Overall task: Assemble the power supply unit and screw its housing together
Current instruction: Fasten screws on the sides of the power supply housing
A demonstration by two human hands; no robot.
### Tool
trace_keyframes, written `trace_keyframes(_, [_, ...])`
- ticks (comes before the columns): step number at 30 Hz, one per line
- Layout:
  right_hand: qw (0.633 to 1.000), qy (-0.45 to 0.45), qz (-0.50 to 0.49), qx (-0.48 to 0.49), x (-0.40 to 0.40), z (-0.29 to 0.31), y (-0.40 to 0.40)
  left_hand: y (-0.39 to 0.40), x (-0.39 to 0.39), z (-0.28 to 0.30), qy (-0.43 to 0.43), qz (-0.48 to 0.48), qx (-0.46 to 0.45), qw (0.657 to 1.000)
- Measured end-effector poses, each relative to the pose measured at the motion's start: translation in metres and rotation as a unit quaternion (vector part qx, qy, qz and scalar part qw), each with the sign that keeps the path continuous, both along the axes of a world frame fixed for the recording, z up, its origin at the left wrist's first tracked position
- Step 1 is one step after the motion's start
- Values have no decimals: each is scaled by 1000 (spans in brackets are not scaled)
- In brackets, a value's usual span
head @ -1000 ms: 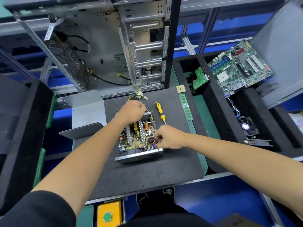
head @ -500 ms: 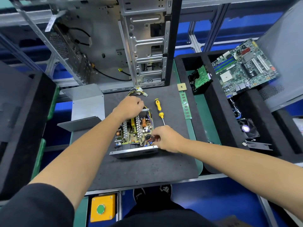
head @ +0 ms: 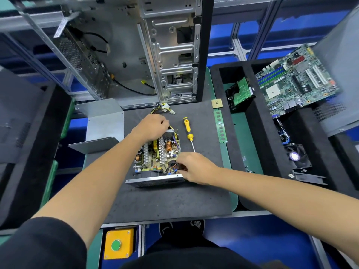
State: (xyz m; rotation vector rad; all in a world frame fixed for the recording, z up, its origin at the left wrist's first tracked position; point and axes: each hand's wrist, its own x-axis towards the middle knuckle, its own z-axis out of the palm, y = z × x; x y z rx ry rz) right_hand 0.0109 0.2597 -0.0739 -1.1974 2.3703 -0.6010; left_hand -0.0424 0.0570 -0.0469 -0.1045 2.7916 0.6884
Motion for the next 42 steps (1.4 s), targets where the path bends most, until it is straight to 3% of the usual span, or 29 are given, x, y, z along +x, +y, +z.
trace_keyframes(14, [999,-42,4,-13,-8,-1,-1,-2,-5,-6,-19,30,-2,999])
trace_keyframes(29, [996,30,54,60,-9,4,-3,-3,-4,-6,-25,32,5,999])
trace_keyframes(42, [995,29,66,74,-14,15,-5,-3,-3,-2,-29,28,11,999])
